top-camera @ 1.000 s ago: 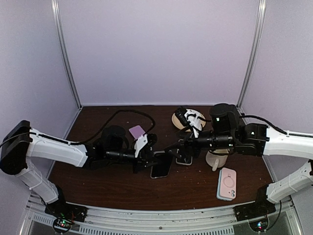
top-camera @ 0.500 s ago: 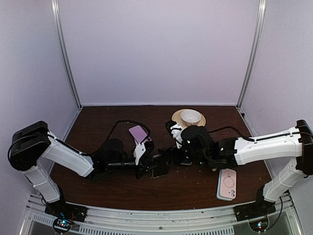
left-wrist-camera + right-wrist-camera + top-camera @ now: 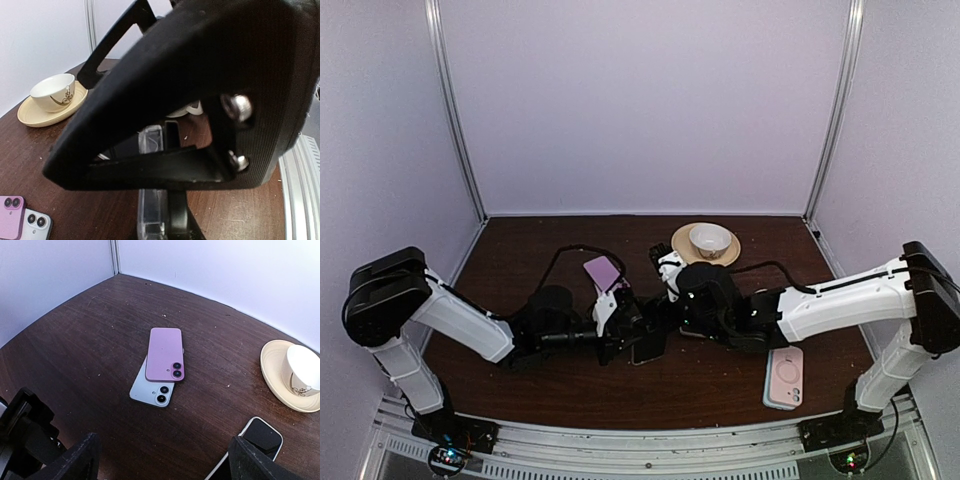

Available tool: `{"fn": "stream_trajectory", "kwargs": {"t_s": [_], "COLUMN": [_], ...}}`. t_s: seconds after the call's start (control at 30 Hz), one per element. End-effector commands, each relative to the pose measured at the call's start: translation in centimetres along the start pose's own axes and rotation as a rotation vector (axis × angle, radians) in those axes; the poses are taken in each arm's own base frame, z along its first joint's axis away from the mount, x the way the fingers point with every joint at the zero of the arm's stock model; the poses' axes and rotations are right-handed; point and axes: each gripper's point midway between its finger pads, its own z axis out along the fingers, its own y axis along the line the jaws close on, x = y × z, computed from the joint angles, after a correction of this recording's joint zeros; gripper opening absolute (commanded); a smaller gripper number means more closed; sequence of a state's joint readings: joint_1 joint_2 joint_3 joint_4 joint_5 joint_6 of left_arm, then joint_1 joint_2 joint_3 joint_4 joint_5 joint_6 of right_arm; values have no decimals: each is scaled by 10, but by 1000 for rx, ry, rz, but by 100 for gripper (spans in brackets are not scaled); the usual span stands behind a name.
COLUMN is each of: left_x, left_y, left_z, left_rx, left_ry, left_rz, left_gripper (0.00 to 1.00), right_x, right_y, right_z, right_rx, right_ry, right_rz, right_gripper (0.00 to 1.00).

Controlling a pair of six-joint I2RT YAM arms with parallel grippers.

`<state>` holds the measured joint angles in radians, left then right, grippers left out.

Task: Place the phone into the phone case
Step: Press the corner of the phone case at the top corners, then pass from the left arm to the right

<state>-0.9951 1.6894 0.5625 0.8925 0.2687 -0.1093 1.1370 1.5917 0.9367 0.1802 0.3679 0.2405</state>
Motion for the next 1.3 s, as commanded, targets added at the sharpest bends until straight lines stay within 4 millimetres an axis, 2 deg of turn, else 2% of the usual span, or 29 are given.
{"fn": "stream_trajectory", "kwargs": {"t_s": [0.0,0.23,0.4,0.47,0.53,0.7,0.8,0.93,1.03,1.17,1.27], "left_x": [-29,-27,-26,-25,-24,-31,-54,-103,-138,-167,-181], "left_y": [8,6,7,6,5,-3,-15,-36,-52,-71,-78], "left_z": [5,4,4,3,0,-6,-11,-25,-41,-60,-67], "left_rx": [-27,-20,-24,-19,-13,25,88,200,277,376,406], "left_ry": [-85,-77,-73,-70,-64,-52,-64,-112,-144,-180,-198], "left_rz": [12,24,30,32,34,67,99,158,203,237,237], "left_gripper": [18,25,4,0,0,0,0,0,0,0,0], "right_x": [52,63,59,48,28,-15,-28,-45,-59,-82,-93], "right_y": [-7,-5,-6,-7,-5,6,7,12,25,44,48], "right_z": [12,18,16,11,2,-34,-62,-99,-123,-147,-158], "right_rx": [45,42,42,35,-11,-292,-409,-527,-639,-781,-820], "right_ry": [146,164,158,158,132,117,126,110,88,30,-9], "right_rz": [-127,-128,-134,-145,-152,-170,-207,-226,-218,-190,-187], "right_gripper": [91,91,92,94,96,100,100,99,97,93,86]}}
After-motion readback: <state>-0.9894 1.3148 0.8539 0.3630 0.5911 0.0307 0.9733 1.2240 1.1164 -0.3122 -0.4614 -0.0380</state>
